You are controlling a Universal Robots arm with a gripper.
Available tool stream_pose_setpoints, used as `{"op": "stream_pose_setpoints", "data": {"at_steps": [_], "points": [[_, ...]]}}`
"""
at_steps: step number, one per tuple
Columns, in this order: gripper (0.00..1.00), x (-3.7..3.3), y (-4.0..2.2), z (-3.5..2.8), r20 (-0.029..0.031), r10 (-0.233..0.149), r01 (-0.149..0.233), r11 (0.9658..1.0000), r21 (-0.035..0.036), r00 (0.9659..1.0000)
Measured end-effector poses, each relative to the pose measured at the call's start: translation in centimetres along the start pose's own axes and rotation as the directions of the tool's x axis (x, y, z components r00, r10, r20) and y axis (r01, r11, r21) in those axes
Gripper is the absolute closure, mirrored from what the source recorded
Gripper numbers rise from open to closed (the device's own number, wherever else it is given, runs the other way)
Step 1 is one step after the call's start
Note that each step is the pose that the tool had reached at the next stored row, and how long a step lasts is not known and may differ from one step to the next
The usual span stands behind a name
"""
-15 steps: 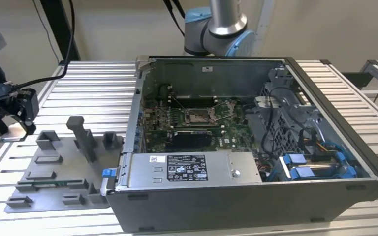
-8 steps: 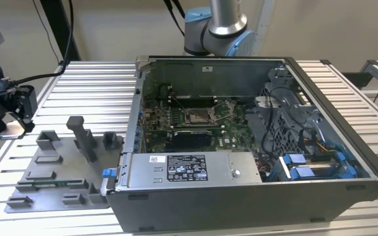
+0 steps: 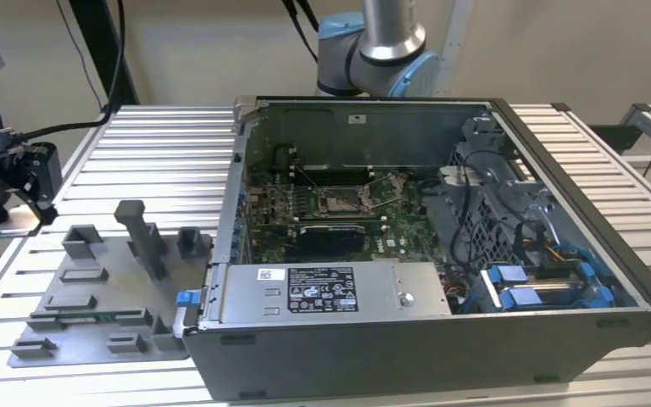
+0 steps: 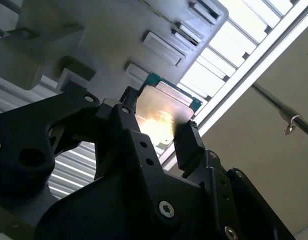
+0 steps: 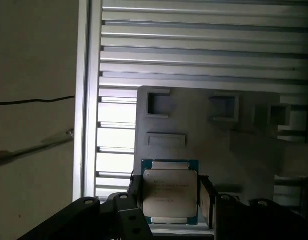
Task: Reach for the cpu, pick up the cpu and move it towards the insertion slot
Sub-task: 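Pick up the cpu and move it towards the insertion slot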
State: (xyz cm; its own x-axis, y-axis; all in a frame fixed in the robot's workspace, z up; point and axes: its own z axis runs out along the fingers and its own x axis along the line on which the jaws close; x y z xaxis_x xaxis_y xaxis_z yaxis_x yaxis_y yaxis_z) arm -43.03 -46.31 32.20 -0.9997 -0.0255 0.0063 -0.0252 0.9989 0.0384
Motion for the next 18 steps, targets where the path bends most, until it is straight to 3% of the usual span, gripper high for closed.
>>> {"op": "stream_pose_setpoints", "data": {"at_steps": [18], "points": [[1.0,0.01,0.05,-1.32,-0.0001,0.0,0.0,1.0,0.0001,1.0]]}}
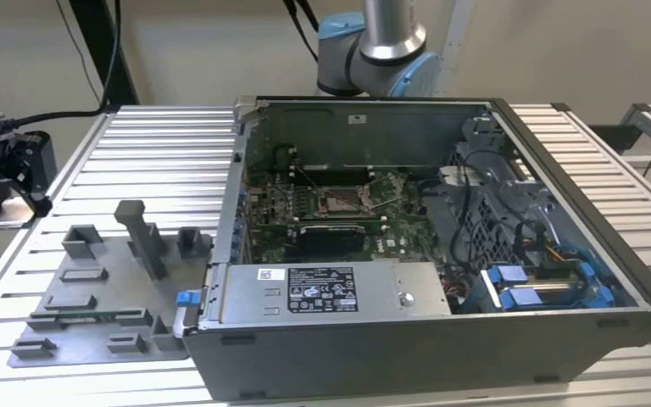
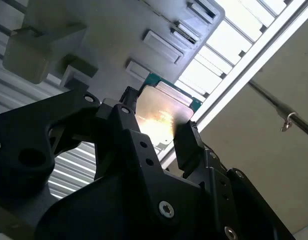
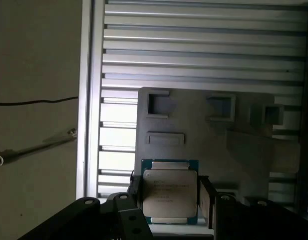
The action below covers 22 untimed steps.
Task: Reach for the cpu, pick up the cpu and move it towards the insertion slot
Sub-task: 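Pick up the cpu and move it towards the insertion slot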
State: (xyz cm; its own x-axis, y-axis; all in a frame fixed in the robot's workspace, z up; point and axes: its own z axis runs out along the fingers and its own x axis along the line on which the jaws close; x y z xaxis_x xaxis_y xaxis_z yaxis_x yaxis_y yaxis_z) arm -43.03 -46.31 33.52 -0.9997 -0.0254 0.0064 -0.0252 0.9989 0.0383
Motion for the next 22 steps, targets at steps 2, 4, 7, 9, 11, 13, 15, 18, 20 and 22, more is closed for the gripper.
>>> {"op": "stream_pose_setpoints", "data": {"at_steps": [2,4,7,9,11,13,15,18,20,22], "points": [[1.0,0.0,0.0,-0.13,0.0,0.0,0.0,1.0,0.0,1.0],[1.0,0.0,0.01,-0.26,0.0001,0.0,0.0,1.0,0.0,1.0],[1.0,0.0,0.02,-0.51,0.0,0.0,0.0,1.0,0.0,1.0],[1.0,0.0,0.03,-0.7,0.0,0.0,0.0,1.0,0.0,1.0],[1.0,0.0,0.04,-0.94,0.0,0.0,0.0,1.0,0.0,1.0],[1.0,0.01,0.05,-1.3,0.0,0.0,0.0,1.0,0.0,1.0],[1.0,0.01,0.06,-1.68,0.0,0.0,0.0,1.0,0.0,1.0],[1.0,0.01,0.08,-2.15,0.0001,0.0,0.0,1.0,0.0,1.0],[1.0,0.01,0.09,-2.51,0.0002,0.0,0.0,1.0,0.0001,1.0],[1.0,0.01,0.11,-2.9,-0.0001,0.0,0.0,1.0,0.0004,1.0]]}}
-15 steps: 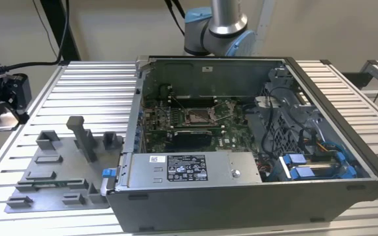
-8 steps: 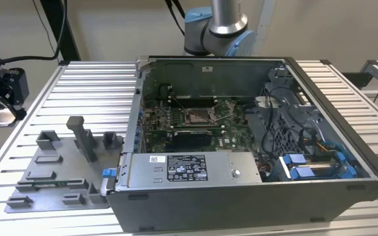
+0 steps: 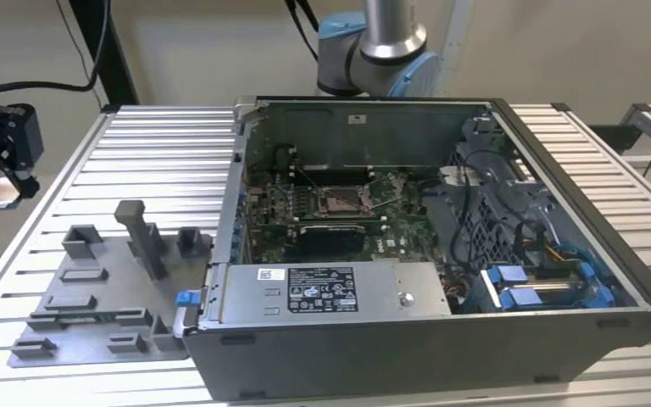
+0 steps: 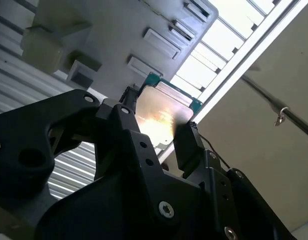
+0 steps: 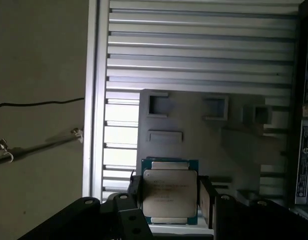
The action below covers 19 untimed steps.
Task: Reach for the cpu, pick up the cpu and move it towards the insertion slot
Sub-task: 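Pick up the cpu and move it towards the insertion slot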
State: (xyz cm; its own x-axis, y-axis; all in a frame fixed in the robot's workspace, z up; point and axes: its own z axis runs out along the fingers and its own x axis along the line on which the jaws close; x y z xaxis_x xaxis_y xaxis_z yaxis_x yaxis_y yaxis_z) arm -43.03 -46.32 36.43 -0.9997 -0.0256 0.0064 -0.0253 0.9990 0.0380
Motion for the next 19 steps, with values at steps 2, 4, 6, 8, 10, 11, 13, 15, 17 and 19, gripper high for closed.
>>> {"op": "stream_pose_setpoints", "data": {"at_steps": [2,4,6,8,10,11,13,15,17,19], "points": [[1.0,0.0,0.02,-0.44,0.0001,0.0,0.0,1.0,0.0003,1.0],[1.0,0.02,0.05,-1.02,0.0,0.0,0.0,1.0,0.0008,1.0],[1.0,0.02,0.07,-1.59,0.0,0.0,0.0,1.0,0.0011,1.0],[1.0,0.02,0.09,-2.13,0.0002,0.0,0.0,1.0,0.001,1.0],[1.0,0.02,0.1,-2.55,0.0,0.0,0.0,1.0,0.0011,1.0],[1.0,0.02,0.11,-2.81,0.0,0.0,0.0,1.0,0.0012,1.0],[1.0,0.03,0.13,-3.2,0.0001,0.0,0.0,1.0,0.0011,1.0],[1.0,0.03,0.14,-3.6,0.0001,0.0,0.0,1.0,0.0011,1.0],[1.0,0.03,0.16,-3.95,0.0,0.0,0.0,1.0,0.0011,1.0],[1.0,0.04,0.17,-4.24,0.0001,0.0,0.0,1.0,0.0011,1.0]]}}
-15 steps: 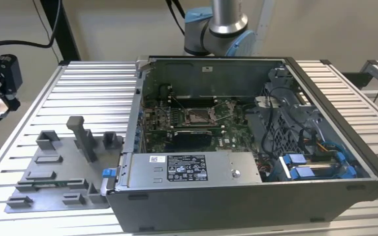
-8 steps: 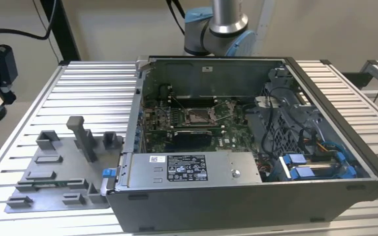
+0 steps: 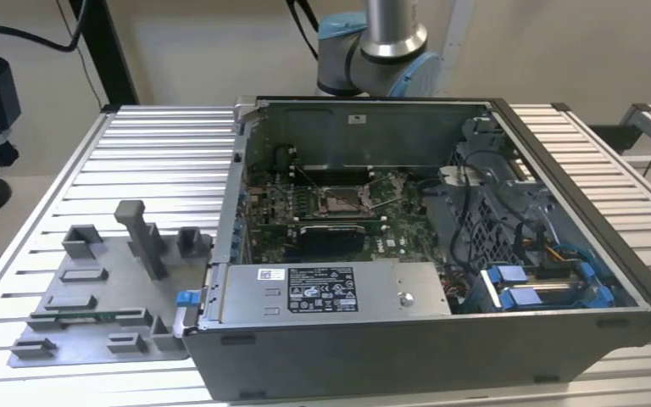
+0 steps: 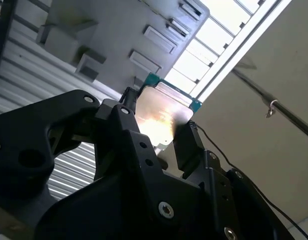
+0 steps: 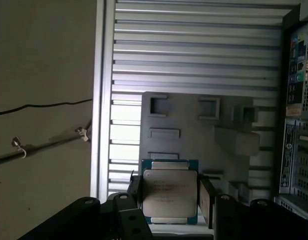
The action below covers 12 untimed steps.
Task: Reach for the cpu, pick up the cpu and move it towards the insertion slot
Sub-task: 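Pick up the cpu and move it towards the insertion slot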
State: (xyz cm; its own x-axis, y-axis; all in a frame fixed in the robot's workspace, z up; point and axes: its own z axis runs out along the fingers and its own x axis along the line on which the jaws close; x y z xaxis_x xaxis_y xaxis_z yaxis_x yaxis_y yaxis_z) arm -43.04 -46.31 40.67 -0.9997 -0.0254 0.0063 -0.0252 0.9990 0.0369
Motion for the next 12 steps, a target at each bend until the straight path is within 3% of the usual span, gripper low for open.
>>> {"op": "stream_pose_setpoints", "data": {"at_steps": [12], "points": [[1.0,0.0,0.05,-1.27,0.0,0.0,0.0,1.0,0.0,1.0]]}}
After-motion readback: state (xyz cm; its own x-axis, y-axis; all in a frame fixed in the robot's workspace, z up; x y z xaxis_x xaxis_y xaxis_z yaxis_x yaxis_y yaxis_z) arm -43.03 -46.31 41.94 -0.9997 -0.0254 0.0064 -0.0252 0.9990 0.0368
